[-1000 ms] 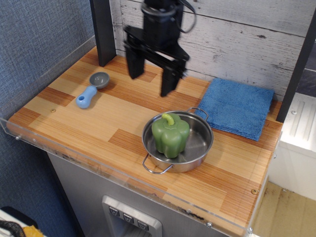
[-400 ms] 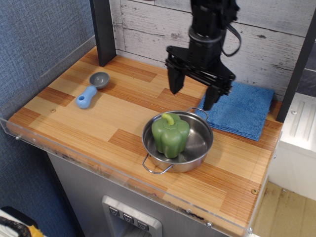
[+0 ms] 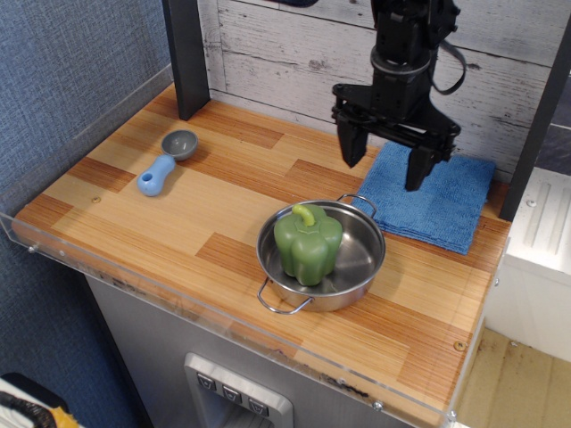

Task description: Place the blue towel to the right of the blue spoon

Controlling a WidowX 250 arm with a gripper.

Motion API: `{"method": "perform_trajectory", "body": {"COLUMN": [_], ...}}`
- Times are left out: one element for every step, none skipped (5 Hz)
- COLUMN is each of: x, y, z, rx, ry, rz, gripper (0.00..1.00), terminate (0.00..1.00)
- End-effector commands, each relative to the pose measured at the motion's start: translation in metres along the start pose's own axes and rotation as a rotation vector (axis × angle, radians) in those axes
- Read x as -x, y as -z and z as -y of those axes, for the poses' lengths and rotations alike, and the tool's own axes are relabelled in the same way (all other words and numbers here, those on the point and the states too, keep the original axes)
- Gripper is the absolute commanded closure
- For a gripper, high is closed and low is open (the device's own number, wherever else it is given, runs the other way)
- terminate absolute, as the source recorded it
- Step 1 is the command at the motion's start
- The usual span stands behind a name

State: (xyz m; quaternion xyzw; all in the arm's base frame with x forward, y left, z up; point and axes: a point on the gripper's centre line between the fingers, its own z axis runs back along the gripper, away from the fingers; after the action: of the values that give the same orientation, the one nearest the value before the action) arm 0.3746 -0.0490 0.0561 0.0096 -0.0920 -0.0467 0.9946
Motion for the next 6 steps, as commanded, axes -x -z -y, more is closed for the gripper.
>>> {"method": "perform_trajectory", "body": {"x": [-0.028, -0.028, -0.026, -0.024, -0.024, -0.020], "y": [-0.010, -0.001, 0.011, 0.021, 0.028, 0.038], "z": [0.006, 0.009, 0.014, 0.021, 0.026, 0.028], "rx": [0.063, 0.056, 0.040, 0.020, 0.027, 0.025], "ry": [-0.019, -0.012, 0.004, 0.010, 0.010, 0.004], "rz": [0.049, 0.034, 0.017, 0.010, 0.013, 0.002], "gripper": [0.00, 0.00, 0.00, 0.00, 0.00, 0.00], "terminate": [0.00, 0.00, 0.00, 0.00, 0.00, 0.00]}}
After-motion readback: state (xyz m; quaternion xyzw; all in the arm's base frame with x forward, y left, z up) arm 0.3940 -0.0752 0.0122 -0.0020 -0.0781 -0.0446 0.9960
